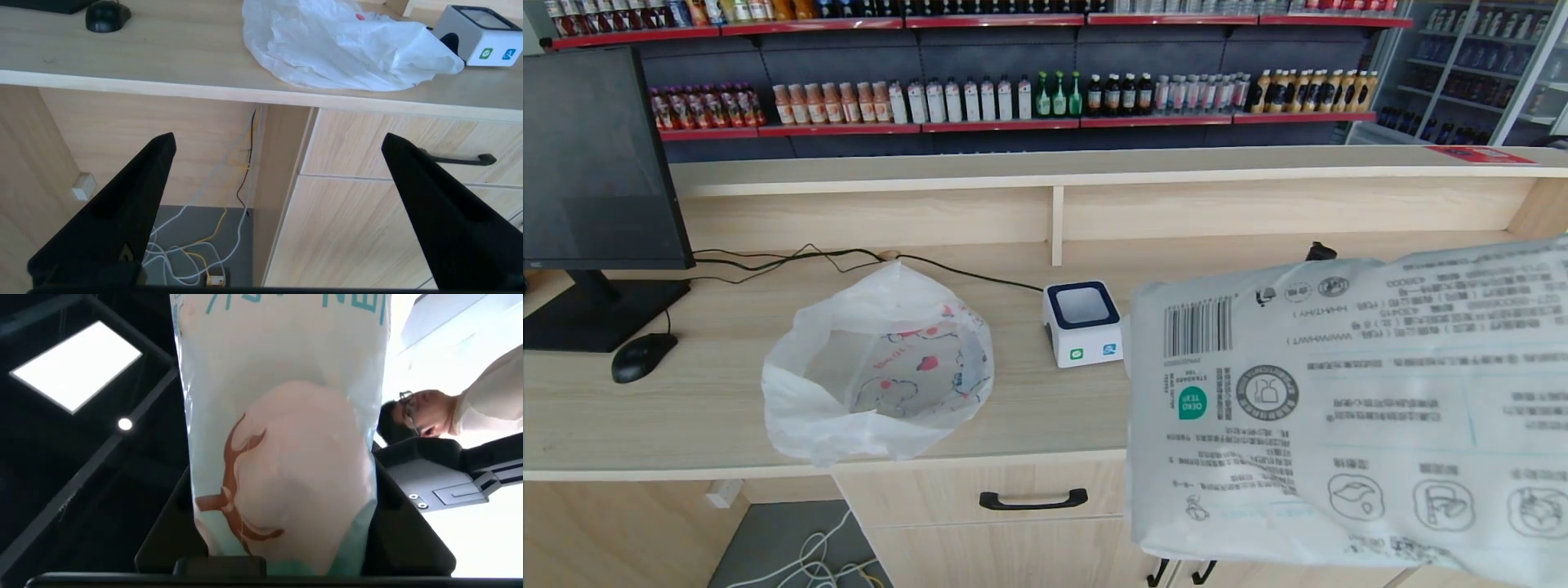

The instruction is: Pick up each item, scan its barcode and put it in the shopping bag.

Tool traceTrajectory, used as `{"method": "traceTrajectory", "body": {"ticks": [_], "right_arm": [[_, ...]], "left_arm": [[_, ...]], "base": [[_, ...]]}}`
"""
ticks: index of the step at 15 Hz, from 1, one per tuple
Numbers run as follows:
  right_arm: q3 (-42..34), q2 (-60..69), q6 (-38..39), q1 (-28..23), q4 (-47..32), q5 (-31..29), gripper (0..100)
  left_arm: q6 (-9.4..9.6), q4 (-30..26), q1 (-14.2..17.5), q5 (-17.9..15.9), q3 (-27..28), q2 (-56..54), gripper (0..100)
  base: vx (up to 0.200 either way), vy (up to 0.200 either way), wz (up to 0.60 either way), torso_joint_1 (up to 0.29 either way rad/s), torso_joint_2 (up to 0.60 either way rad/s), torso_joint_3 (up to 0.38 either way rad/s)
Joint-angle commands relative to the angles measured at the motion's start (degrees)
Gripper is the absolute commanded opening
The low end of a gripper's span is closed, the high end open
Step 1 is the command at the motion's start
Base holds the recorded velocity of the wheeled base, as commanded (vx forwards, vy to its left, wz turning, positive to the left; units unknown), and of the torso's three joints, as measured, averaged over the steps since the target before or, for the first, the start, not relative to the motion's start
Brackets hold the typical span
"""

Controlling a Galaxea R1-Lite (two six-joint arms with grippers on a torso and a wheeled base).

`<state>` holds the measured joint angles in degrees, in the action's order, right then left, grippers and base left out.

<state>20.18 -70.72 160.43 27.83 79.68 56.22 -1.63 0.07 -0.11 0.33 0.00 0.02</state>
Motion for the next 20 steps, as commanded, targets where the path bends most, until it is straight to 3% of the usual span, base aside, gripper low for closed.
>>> {"method": "traceTrajectory", "body": {"ticks": [1, 8, 10, 13, 15, 20], "right_arm": [[-0.05, -0.83, 1.73, 0.03, 0.04, 0.03, 0], [-1.81, 1.46, 1.55, -0.32, 0.04, -0.32, 0], [-1.10, 5.15, 0.94, -3.31, 0.30, -0.24, 0], [-1.63, 8.14, -4.60, -4.28, 0.92, -0.59, 0], [-4.62, 8.23, -14.35, -4.45, 0.92, -2.96, 0], [-9.45, 8.14, -50.74, -4.36, 0.92, -3.14, 0]], "left_arm": [[-0.04, 0.01, 0.02, 0.02, 0.00, -0.02, 100], [-0.04, 0.01, 0.11, 0.02, 0.00, -0.02, 100], [-0.04, 0.01, 0.02, 0.02, 0.00, -0.02, 100], [-0.04, 0.01, 0.02, 0.02, 0.00, -0.02, 100], [-0.04, 0.01, 0.02, 0.02, 0.00, -0.02, 100], [-0.04, 0.01, 0.02, 0.02, 0.00, -0.02, 100]], "base": [[0.000, 0.000, 0.00, 0.000, 0.00, 0.000], [0.000, 0.000, 0.00, 0.000, 0.00, 0.000], [0.000, 0.000, 0.00, 0.000, 0.00, 0.000], [0.000, 0.000, 0.00, 0.000, 0.00, 0.000], [0.000, 0.000, 0.00, 0.000, 0.00, 0.000], [0.000, 0.000, 0.00, 0.000, 0.00, 0.000]]}}
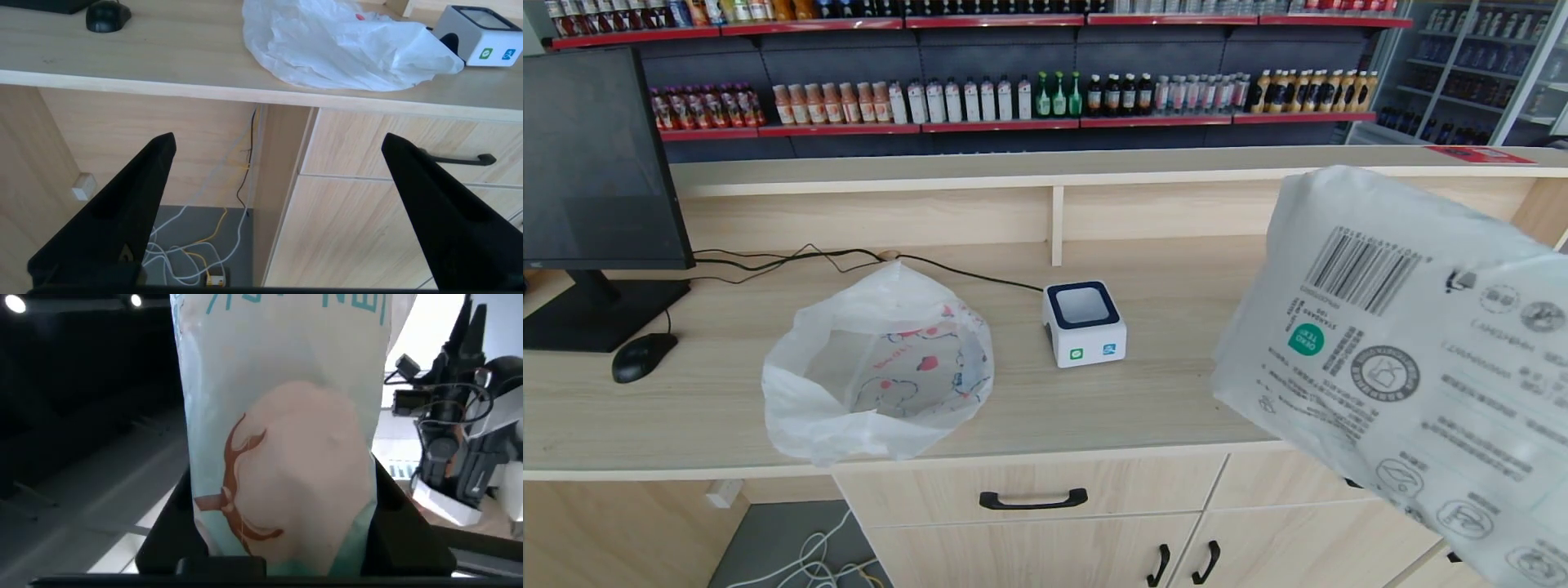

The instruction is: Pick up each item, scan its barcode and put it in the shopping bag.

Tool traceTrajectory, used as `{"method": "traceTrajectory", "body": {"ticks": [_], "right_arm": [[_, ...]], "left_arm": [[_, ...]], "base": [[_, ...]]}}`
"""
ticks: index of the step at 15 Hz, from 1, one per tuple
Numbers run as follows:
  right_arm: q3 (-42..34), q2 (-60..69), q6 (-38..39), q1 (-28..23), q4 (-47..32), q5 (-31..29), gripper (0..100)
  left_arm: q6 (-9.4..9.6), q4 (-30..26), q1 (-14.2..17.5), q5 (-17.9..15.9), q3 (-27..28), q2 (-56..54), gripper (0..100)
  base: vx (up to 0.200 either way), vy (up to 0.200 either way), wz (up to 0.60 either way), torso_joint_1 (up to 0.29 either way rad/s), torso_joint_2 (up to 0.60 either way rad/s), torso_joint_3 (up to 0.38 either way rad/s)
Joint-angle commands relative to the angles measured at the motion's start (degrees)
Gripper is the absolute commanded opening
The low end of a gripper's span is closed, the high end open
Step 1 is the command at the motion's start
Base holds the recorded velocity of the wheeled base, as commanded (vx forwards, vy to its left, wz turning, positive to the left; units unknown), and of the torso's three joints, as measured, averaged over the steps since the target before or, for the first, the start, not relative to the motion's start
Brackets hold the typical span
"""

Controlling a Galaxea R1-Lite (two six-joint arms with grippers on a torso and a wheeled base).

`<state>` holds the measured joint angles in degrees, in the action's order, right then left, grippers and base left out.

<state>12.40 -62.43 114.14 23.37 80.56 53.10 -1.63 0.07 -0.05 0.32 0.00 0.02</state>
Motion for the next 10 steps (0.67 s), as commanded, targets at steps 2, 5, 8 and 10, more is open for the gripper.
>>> {"method": "traceTrajectory", "body": {"ticks": [2, 5, 8, 10], "right_arm": [[-3.35, -0.50, -18.95, 0.19, -0.14, 0.07, 0], [-5.89, 1.34, -37.15, 3.44, -0.14, 1.04, 0], [-7.12, 0.29, -58.33, 3.17, -0.57, 4.03, 0], [-6.86, -4.11, -73.97, 0.36, -0.57, 3.76, 0]], "left_arm": [[-0.04, 0.01, -0.04, 0.03, 0.00, -0.02, 100], [-0.04, 0.01, -0.04, 0.03, 0.00, -0.02, 100], [-0.04, 0.01, -0.04, 0.03, 0.00, -0.02, 100], [-0.04, 0.01, -0.04, 0.03, 0.00, -0.02, 100]], "base": [[0.000, 0.000, 0.00, 0.000, 0.00, 0.000], [0.000, 0.000, 0.00, 0.000, 0.00, 0.000], [0.000, 0.000, 0.00, 0.000, 0.00, 0.000], [0.000, 0.000, 0.00, 0.000, 0.00, 0.000]]}}
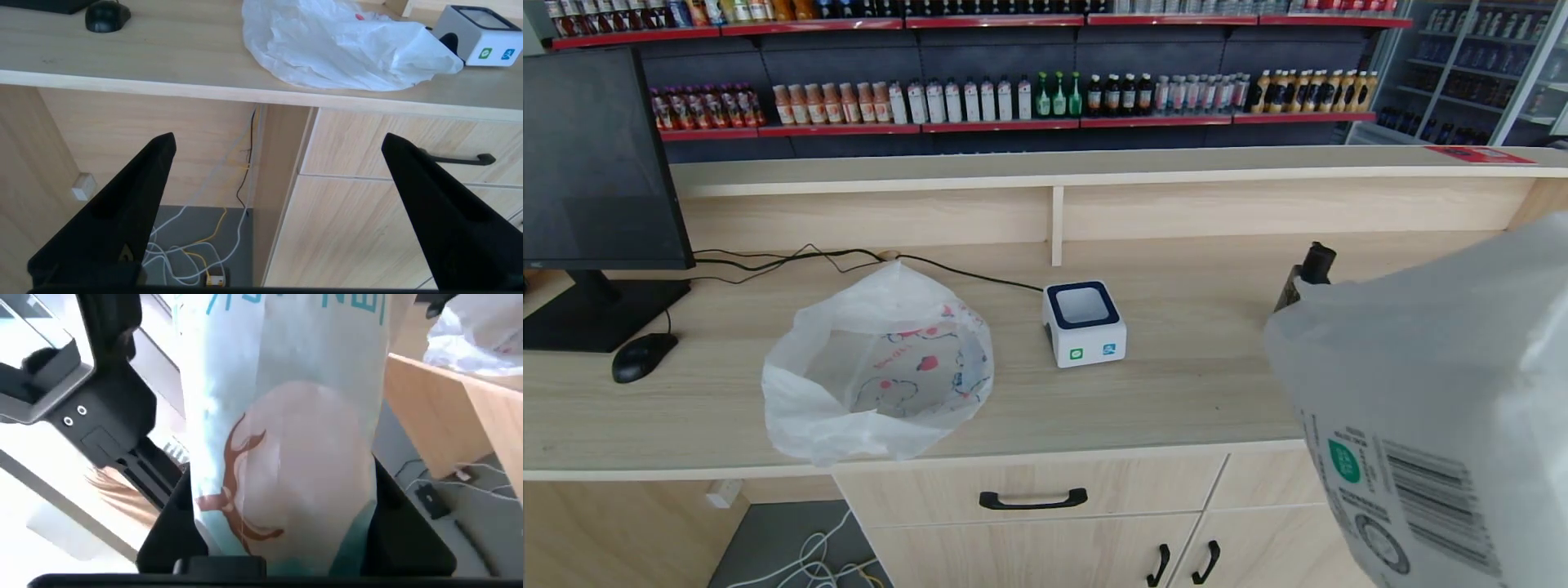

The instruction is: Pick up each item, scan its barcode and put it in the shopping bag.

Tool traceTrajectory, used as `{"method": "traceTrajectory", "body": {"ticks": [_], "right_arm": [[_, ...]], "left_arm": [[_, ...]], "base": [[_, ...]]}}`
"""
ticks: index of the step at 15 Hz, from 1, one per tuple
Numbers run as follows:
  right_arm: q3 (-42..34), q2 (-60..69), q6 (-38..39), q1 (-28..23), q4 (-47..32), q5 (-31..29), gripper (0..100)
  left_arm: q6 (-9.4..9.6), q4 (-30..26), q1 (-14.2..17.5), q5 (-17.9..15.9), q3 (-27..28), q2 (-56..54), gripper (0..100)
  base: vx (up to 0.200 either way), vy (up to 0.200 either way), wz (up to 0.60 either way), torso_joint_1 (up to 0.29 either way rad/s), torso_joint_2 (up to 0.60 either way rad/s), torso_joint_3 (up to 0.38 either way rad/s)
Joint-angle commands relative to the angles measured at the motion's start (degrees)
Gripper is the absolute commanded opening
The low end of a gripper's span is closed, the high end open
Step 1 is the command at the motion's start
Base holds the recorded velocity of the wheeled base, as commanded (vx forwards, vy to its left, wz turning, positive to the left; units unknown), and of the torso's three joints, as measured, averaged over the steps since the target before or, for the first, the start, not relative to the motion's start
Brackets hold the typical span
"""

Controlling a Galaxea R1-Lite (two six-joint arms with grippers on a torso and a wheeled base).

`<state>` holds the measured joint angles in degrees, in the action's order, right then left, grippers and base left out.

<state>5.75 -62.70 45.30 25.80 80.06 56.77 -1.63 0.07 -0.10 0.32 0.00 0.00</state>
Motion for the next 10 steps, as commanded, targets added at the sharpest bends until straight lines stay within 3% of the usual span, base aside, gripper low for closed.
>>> {"method": "traceTrajectory", "body": {"ticks": [1, 2, 4, 6, 8, 10], "right_arm": [[-0.39, -7.00, -13.31, -3.65, -0.08, -0.17, 0], [-0.39, -7.00, -13.31, -3.65, -0.08, -0.17, 0], [0.40, -10.25, -29.13, -10.15, -0.08, -0.96, 0], [1.37, -12.36, -44.25, -10.59, 0.01, -5.88, 0], [1.01, -12.27, -47.67, -10.41, -0.08, -10.37, 0], [2.42, -12.45, -48.73, -10.15, -0.08, -24.78, 0]], "left_arm": [[-0.04, 0.01, 0.01, 0.03, 0.00, 0.00, 100], [-0.04, 0.01, 0.01, 0.03, 0.00, 0.00, 100], [-0.04, 0.01, 0.01, 0.03, 0.00, 0.00, 100], [-0.04, 0.01, 0.01, 0.03, 0.00, 0.00, 100], [-0.04, 0.01, 0.01, 0.03, 0.00, 0.00, 100], [-0.04, 0.01, 0.01, 0.03, 0.00, 0.00, 100]], "base": [[0.000, 0.000, 0.00, 0.000, 0.00, 0.000], [0.000, 0.000, 0.00, 0.000, 0.00, 0.000], [0.000, 0.000, 0.00, 0.000, 0.00, 0.000], [0.000, 0.000, 0.00, 0.000, 0.00, 0.000], [0.000, 0.000, 0.00, 0.000, 0.00, 0.000], [0.000, 0.000, 0.00, 0.000, 0.00, 0.000]]}}
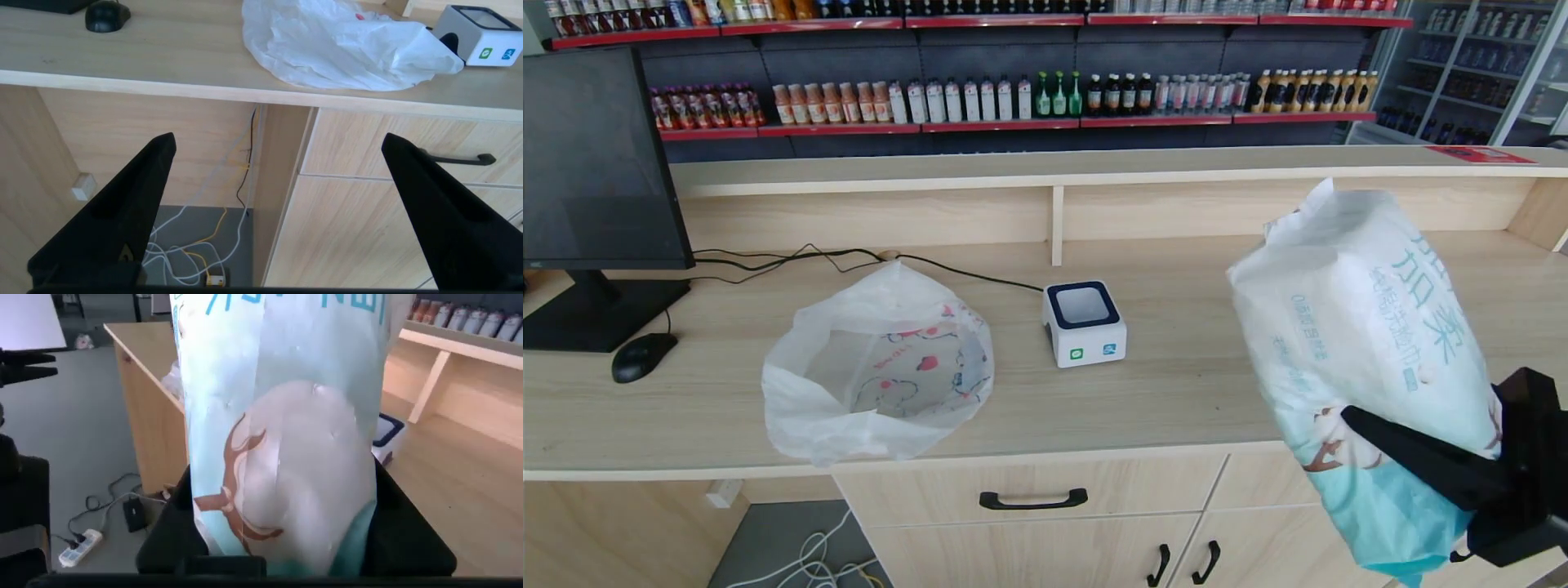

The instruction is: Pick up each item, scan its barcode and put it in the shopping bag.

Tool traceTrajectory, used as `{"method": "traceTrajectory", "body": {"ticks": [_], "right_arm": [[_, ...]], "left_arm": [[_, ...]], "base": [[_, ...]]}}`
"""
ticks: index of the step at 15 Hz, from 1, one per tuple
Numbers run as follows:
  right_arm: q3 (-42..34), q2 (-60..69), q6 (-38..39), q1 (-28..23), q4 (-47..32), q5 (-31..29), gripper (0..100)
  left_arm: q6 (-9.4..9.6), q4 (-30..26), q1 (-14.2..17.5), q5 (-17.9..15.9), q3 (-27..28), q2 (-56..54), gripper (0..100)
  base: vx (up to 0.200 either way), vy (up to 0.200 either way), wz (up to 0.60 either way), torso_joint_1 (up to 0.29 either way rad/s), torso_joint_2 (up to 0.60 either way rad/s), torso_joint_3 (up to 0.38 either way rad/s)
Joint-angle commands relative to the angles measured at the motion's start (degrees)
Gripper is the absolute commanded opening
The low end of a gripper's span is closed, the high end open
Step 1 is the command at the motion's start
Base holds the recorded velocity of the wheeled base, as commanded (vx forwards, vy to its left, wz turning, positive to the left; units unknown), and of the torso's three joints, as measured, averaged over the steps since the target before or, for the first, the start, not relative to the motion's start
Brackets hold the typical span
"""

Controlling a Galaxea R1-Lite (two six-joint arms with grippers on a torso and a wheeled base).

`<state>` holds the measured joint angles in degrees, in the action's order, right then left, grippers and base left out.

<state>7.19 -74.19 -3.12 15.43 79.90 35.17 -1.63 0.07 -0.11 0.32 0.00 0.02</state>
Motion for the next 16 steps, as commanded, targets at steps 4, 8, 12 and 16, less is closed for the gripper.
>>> {"method": "traceTrajectory", "body": {"ticks": [4, 8, 12, 16], "right_arm": [[1.60, -1.48, -1.98, 0.21, 0.17, -18.82, 0], [8.19, -6.67, -6.72, -3.13, 0.08, -16.80, 0], [10.56, -11.94, -4.88, -6.38, 2.28, -18.73, 0], [9.42, -15.98, -2.42, -6.20, 3.60, -20.93, 0]], "left_arm": [[-0.04, 0.01, 0.02, 0.03, 0.00, -0.02, 100], [-0.04, 0.01, 0.02, 0.03, 0.00, -0.02, 100], [-0.04, -0.07, 0.02, 0.03, 0.00, -0.02, 100], [-0.04, -0.07, 0.02, 0.03, 0.00, -0.02, 100]], "base": [[0.000, 0.000, 0.00, 0.000, 0.00, 0.000], [0.000, 0.000, 0.00, 0.000, 0.00, 0.000], [0.000, 0.000, 0.00, 0.000, 0.00, 0.000], [0.000, 0.000, 0.00, 0.000, 0.00, 0.000]]}}
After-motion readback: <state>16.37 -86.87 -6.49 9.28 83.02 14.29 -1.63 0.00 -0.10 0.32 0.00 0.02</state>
